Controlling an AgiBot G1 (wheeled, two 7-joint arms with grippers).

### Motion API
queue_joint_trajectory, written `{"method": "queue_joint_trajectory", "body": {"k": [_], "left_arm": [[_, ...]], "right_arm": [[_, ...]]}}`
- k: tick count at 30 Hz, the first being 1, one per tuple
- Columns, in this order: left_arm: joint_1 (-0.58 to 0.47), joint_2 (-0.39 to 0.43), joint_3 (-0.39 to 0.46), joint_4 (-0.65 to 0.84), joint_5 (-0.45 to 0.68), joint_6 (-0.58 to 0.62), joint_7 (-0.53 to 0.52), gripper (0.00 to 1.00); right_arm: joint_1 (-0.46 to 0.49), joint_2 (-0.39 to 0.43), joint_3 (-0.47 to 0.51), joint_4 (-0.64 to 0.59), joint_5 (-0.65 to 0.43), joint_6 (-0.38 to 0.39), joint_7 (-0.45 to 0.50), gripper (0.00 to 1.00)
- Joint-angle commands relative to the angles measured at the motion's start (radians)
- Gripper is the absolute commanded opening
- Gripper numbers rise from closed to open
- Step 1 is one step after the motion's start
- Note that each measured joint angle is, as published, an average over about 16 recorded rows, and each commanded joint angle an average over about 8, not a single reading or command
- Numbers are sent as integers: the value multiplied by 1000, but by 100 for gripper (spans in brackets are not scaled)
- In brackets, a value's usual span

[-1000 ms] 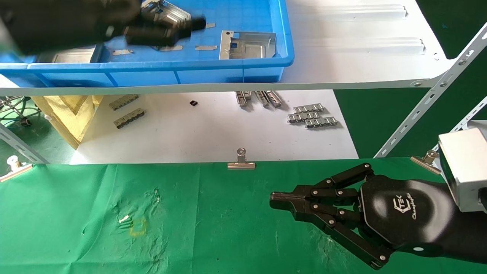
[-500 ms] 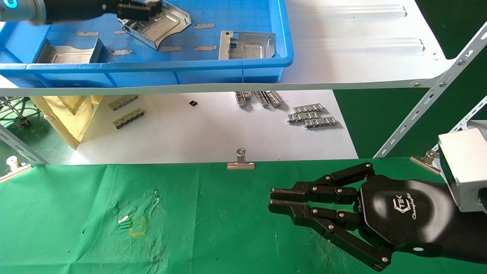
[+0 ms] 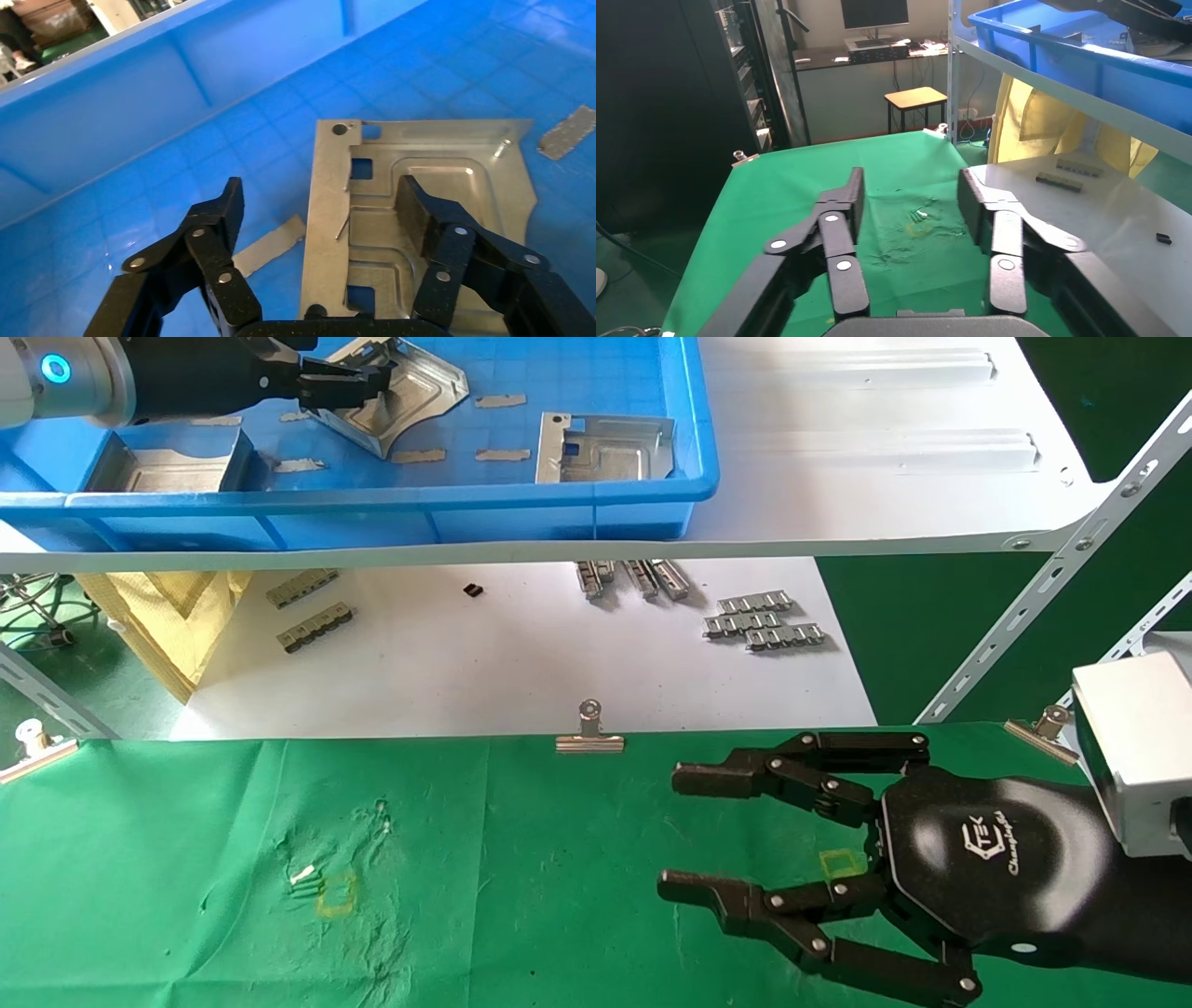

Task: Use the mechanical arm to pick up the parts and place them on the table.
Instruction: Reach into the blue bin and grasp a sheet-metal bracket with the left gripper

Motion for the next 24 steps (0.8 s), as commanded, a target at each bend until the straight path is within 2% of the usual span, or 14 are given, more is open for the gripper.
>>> {"method": "queue_joint_trajectory", "body": {"k": [1,12,24], "left_arm": [[0,3,-1,9,-1,-11,-3,0],[3,-6,-2,20,-3,-12,-4,0],[5,-48,-24,6,-34,58,11,0]], "right_arm": [[0,0,0,0,0,0,0,100],[0,0,0,0,0,0,0,100],[0,0,0,0,0,0,0,100]]}}
